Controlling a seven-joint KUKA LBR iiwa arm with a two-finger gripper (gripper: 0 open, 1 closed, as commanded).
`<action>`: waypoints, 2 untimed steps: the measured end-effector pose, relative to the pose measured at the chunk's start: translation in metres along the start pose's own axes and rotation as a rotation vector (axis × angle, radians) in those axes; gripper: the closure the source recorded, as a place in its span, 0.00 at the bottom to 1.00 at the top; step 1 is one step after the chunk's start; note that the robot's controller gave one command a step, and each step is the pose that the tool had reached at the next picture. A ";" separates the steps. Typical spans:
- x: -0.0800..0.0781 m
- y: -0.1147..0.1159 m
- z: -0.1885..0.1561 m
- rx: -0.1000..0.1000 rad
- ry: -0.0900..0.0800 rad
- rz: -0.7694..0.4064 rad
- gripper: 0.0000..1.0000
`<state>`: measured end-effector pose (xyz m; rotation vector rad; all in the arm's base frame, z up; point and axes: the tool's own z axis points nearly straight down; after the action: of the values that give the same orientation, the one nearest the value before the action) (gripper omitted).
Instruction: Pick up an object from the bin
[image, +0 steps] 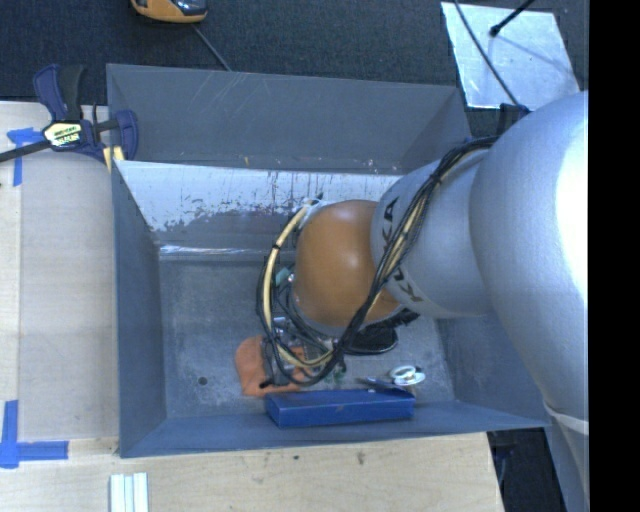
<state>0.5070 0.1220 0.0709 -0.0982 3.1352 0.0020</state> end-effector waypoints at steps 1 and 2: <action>0.000 0.000 0.000 0.000 0.000 0.000 1.00; -0.009 -0.001 -0.011 0.001 0.003 -0.015 1.00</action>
Offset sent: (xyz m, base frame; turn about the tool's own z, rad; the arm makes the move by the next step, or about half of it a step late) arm 0.0132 -0.0005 0.0178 -0.0232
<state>0.5155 0.1216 0.0822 -0.1221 3.1374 0.0004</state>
